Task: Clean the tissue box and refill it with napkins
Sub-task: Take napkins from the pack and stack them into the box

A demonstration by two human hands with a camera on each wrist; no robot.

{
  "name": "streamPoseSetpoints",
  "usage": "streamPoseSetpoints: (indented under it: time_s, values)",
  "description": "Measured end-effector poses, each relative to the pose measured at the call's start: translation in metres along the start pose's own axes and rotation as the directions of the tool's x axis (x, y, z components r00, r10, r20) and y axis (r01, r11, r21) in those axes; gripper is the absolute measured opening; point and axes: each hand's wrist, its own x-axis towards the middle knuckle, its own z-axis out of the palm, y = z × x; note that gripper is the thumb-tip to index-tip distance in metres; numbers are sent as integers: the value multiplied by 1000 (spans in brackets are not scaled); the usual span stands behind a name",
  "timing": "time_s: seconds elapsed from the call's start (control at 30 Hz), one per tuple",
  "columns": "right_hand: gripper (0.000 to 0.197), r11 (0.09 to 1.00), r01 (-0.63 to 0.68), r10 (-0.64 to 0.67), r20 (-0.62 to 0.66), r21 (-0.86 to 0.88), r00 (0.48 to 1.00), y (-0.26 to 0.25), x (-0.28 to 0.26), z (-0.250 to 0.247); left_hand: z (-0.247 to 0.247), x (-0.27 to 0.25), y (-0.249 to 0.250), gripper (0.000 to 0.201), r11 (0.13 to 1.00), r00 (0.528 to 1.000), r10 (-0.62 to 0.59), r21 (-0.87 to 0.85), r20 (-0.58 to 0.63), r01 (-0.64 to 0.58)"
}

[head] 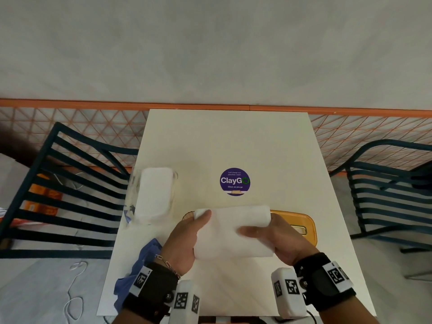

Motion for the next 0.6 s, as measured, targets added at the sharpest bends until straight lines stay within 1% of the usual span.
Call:
streamPoseSetpoints:
  time_s: [0.1,0.17,0.2,0.27,0.33,0.43,0.47,0.5,0.53,0.57,0.6]
  values:
    - [37,1000,-19,19,-3,-22,1000,2,4,0,-7,5,-1,46,999,999,-45,30,-1,45]
    - [38,999,-35,35,-3,-23,999,5,9,-1,-18,9,-1,56,995,999,-43,86,15,41]
    - [39,999,-47,47,-4,-22,999,6,11,-2,-21,10,0,57,993,999,-37,115,28,33]
    - [40,996,-85,85,-17,-33,996,10,17,-4,-27,10,3,47,982,1000,-3,187,12,0]
    - [41,989,-120,116,-40,-91,992,15,26,-5,-31,11,4,34,965,998,51,260,-28,-42]
    - [38,976,-165,150,-107,-141,983,23,40,-4,-37,15,6,29,924,995,104,372,-5,-94]
    - [35,972,-173,153,-132,-157,979,25,44,-3,-40,18,7,27,903,992,123,418,-23,-102]
    - [33,965,-181,152,-159,-188,976,27,48,-1,-43,22,8,23,865,985,164,489,-61,-114]
    - [30,951,-186,142,-188,-245,972,30,51,1,-46,27,9,20,798,970,223,590,-100,-123]
    - [27,924,-192,121,-225,-329,967,33,56,3,-47,34,9,20,706,950,286,697,-123,-122]
    - [24,879,-204,94,-263,-431,960,36,59,5,-47,38,9,22,606,933,334,789,-134,-103]
